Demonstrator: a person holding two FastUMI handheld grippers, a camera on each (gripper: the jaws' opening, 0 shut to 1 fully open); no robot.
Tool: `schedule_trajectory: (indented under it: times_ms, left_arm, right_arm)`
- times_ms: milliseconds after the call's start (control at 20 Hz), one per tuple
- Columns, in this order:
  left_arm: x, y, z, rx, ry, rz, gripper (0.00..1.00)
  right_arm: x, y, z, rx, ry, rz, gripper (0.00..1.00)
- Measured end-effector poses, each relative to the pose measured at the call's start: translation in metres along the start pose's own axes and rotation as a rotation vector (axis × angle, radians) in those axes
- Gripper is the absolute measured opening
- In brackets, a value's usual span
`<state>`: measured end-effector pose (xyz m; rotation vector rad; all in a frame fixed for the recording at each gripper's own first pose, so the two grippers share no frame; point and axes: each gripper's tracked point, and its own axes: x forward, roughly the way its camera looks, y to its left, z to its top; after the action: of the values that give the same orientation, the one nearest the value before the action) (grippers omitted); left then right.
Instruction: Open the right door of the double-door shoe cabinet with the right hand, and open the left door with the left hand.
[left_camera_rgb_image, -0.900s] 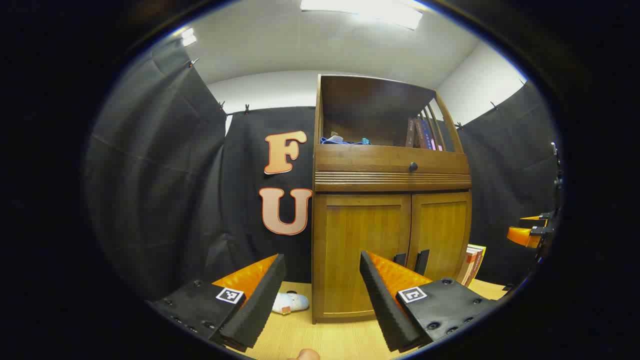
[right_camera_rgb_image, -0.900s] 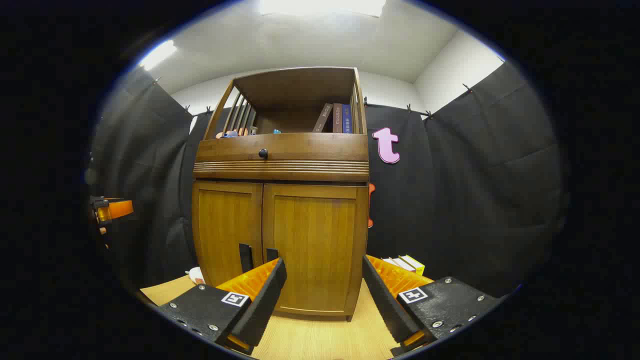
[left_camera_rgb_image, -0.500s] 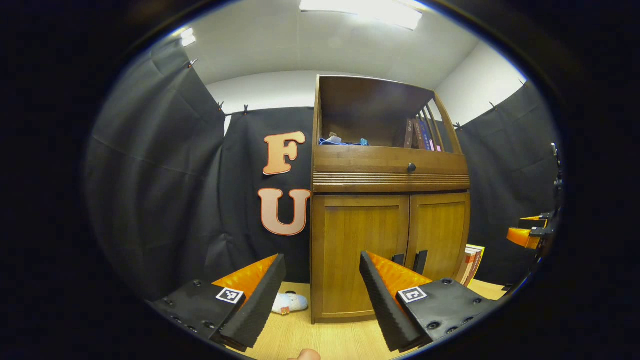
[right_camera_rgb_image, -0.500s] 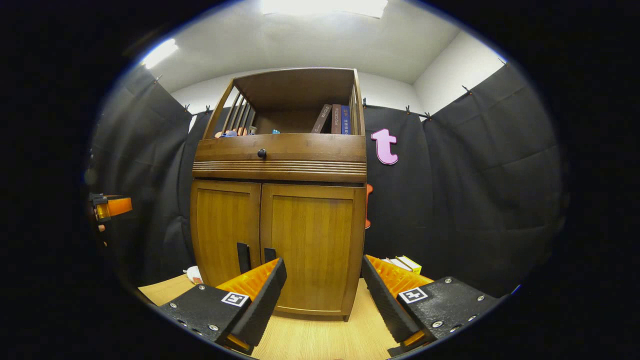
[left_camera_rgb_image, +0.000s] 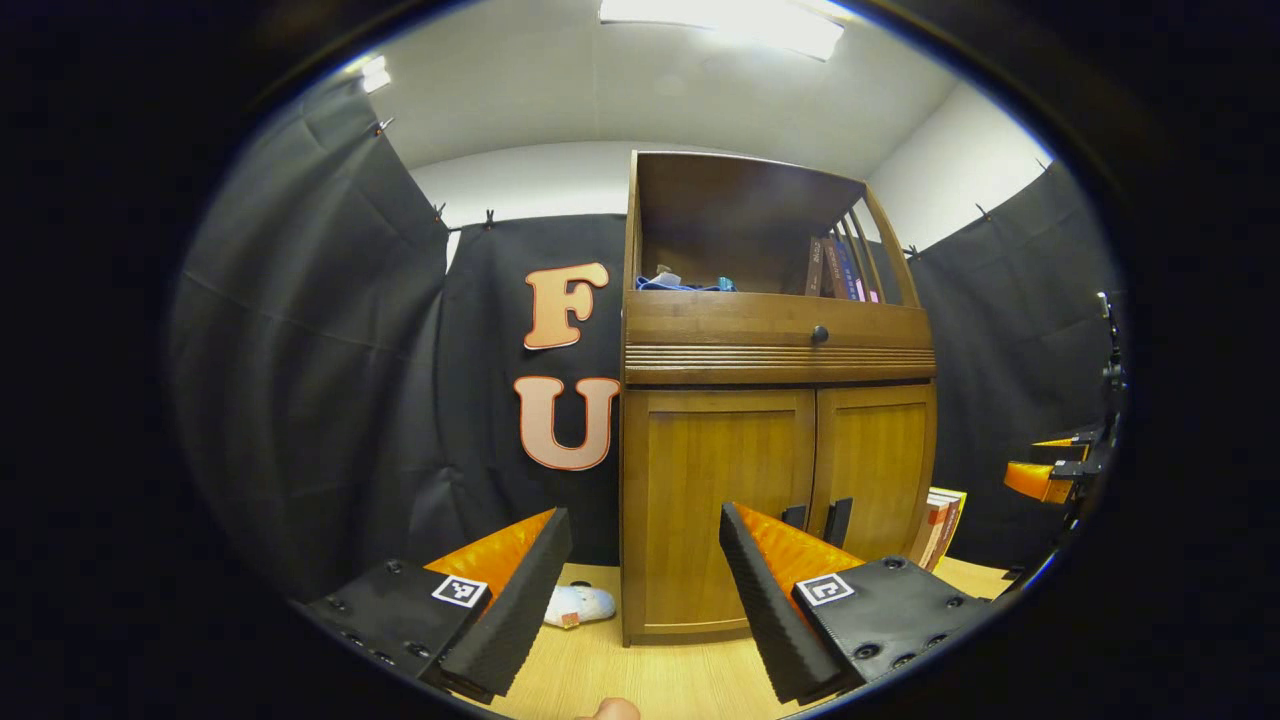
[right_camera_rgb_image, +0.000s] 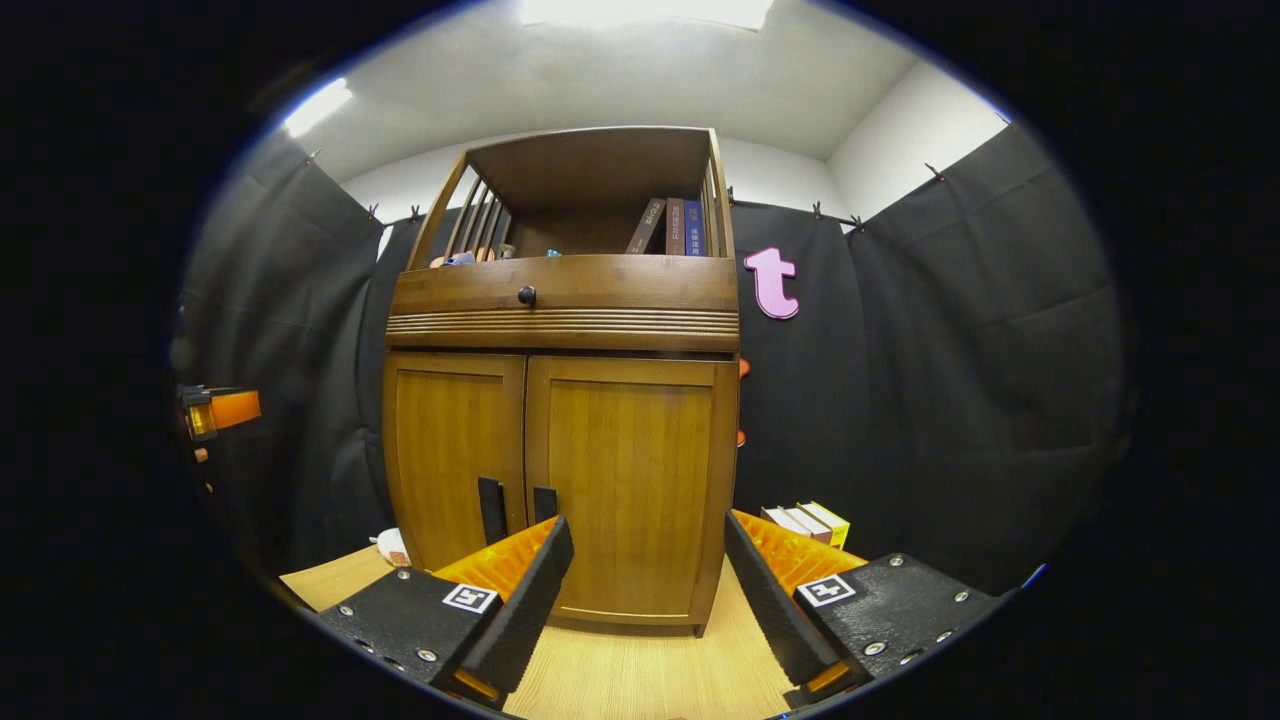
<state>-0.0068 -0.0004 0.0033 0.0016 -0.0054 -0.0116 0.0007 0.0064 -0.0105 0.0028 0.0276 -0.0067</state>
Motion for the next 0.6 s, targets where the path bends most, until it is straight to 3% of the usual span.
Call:
schedule_trajectory:
  times_ms: [450,600]
  left_arm:
    - [0.0,-0.005,-0.008,-0.012,0.018,-0.022,0.98]
    - [0.0,-0.002,-0.013,-0.017,0.031,-0.017,0.98]
  right_arm:
    - [0.037,0.024,-0.04,-0.011,0.027,-0.01,0.93]
    - [0.065,0.032,-0.064,-0.051,0.027,-0.044,0.93]
